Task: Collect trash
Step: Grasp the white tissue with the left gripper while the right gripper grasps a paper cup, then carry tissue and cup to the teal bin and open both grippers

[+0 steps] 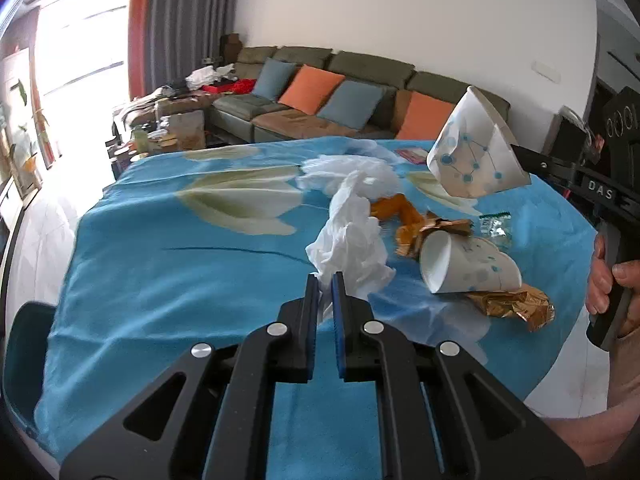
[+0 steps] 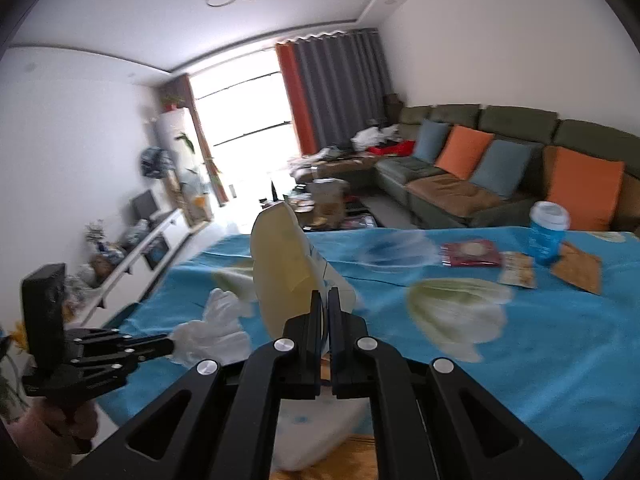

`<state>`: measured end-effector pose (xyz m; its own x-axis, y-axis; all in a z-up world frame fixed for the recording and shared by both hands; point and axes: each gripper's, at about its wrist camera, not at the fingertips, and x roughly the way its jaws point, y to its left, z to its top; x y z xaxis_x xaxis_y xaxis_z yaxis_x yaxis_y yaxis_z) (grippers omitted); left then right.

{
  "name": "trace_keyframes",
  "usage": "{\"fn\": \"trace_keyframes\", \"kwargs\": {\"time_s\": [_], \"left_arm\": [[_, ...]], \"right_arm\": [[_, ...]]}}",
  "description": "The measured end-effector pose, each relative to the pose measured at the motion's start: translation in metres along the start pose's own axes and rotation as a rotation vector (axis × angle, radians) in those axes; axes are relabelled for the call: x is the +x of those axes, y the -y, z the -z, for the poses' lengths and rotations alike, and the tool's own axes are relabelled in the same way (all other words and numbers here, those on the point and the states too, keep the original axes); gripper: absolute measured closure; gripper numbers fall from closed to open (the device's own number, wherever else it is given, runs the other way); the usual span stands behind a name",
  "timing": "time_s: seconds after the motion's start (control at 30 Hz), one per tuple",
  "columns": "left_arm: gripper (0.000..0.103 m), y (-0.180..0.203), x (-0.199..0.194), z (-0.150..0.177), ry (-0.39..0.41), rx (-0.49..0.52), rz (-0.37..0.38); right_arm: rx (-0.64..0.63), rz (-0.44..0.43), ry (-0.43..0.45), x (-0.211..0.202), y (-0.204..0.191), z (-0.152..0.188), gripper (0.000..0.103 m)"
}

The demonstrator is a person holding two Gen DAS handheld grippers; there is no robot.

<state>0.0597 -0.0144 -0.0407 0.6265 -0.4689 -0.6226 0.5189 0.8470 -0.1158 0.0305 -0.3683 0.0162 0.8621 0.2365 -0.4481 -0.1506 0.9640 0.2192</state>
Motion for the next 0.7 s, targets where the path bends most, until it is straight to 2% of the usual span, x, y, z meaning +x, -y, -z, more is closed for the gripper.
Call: {"fn": "trace_keyframes", "kwargs": {"time_s": [0.33,0.7], "left_arm": [[0.095,-0.049,-0.043,0.024,0.035,-0.111,-0.037],[0.095,-0.097,-0.09,0.044,0.087,-0.205,-0.124]], "right_arm": [[-0.045,-0.207,-0.053,0.03,-0.068,0.002,0.101],[-0.075,-0.347,-0.126,0.067,-0.125,0.004,0.101]]}}
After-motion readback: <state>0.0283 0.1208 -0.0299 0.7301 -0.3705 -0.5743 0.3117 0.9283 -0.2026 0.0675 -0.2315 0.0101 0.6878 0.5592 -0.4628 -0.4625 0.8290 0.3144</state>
